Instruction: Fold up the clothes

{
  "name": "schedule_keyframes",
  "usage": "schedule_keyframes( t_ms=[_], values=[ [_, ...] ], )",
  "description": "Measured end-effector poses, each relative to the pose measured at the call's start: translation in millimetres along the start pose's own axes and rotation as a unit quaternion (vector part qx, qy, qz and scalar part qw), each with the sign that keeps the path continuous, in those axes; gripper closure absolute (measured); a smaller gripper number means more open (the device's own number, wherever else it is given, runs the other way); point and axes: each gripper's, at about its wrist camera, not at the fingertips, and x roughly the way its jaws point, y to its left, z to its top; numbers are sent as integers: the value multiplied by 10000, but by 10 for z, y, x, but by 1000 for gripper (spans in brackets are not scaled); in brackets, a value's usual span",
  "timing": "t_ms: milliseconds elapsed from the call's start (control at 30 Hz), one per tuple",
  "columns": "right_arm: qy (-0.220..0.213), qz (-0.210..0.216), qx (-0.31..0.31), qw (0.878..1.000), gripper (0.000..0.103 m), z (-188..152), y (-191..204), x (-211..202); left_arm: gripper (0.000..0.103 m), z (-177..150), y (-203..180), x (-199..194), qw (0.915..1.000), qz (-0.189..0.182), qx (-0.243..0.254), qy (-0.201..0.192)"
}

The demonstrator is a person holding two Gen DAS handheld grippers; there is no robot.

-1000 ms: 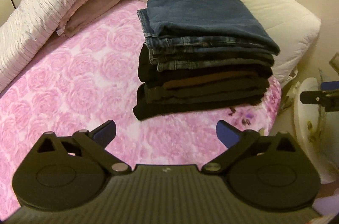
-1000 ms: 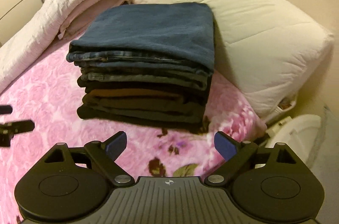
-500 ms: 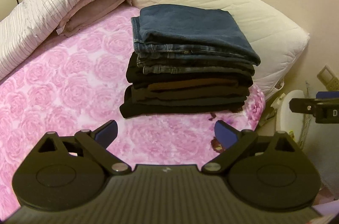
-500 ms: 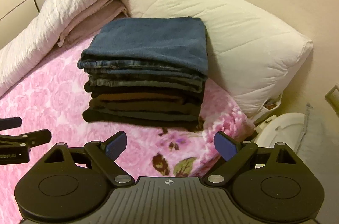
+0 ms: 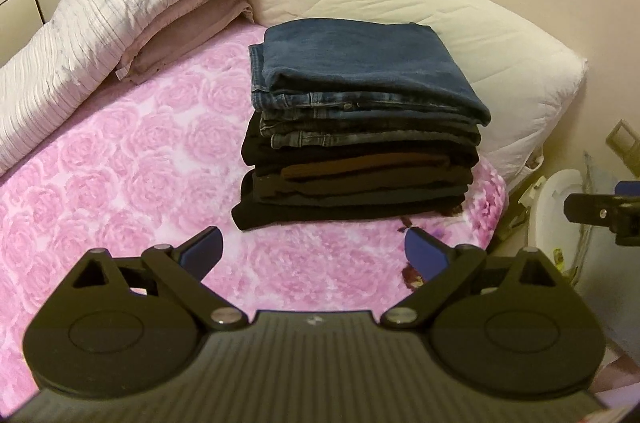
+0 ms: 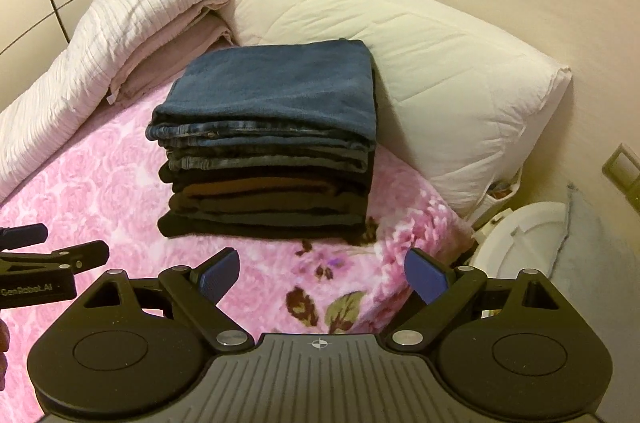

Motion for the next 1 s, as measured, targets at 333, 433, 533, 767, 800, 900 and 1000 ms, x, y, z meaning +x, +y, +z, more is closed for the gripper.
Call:
schedule_keyframes(
  t_ms=[333,433,533,767,800,900,1000],
  values=[
    [11,84,-48,10000,11,-86,103,-65,7,-47,10,-9,9999,-71,-60,59],
    [17,103,-34,9999,11,-105,123,-67,7,-59,9,0,9999,-72,-46,84],
    [43,105,-9,9999,11,-124,130,-57,7,-75,6,5,9999,-67,-37,105],
    [107,106,16,9999,11,-135,127,-20,7,-77,14,22,9999,-38,-24,133],
    [110,112,14,9999,11,-134,129,-16,7,-78,17,25,9999,-29,-25,135],
    [120,126,13,9998,11,-130,135,-3,7,-71,25,37,9999,-13,-33,142],
    [131,138,10,9998,11,-123,143,9,7,-73,37,39,9999,-10,-42,132]
  ],
)
